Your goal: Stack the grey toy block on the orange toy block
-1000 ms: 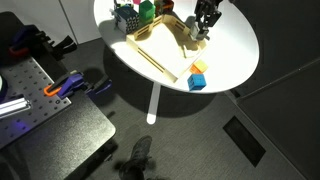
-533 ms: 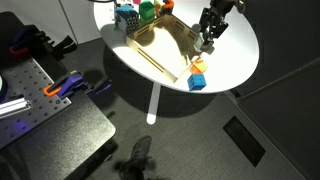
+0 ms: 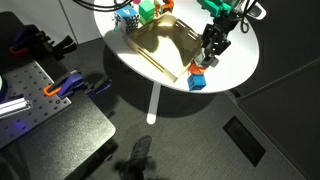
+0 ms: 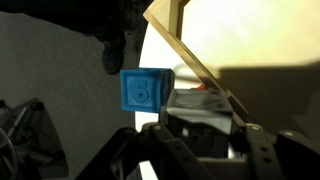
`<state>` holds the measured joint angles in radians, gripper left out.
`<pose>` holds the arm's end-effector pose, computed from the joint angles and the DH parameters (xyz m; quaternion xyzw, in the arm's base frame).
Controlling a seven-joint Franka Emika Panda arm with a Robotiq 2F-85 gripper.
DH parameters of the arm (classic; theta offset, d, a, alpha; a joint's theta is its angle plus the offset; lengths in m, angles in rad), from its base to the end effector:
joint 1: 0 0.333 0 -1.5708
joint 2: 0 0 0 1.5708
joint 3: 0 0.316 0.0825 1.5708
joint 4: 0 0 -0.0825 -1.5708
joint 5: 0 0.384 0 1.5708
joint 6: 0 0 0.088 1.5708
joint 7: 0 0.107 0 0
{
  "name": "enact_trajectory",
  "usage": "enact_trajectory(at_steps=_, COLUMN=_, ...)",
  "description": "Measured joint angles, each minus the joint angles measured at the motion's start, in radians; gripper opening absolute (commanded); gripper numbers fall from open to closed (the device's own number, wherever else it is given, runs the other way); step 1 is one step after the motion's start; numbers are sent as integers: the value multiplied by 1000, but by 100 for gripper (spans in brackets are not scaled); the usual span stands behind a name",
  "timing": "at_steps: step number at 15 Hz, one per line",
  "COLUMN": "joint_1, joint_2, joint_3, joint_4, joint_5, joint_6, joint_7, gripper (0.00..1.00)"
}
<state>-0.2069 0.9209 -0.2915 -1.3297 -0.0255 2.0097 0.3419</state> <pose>0.6482 -0.3053 0.1759 0.9192 -0.3569 -0.1126 0.1228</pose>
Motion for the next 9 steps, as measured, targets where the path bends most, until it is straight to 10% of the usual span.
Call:
enact_trajectory(at_steps=3, joint_1=-4, joint_2=0, joint_3=-3, joint_4=-21, joint_5=-1, joint_6=24, joint_7=0, gripper=31)
enact_trajectory(at_steps=5, joint_1=-3, joint_2=-2, joint_3=-3, joint_4=-33, joint_5=-6, joint_6=49, joint_7=0, gripper=82)
enact_trajectory(at_steps=9, joint_1=1, joint_2=-8, joint_3=-3, joint_4=-57, joint_5=-22, joint_6=80, joint_7=0, gripper=99)
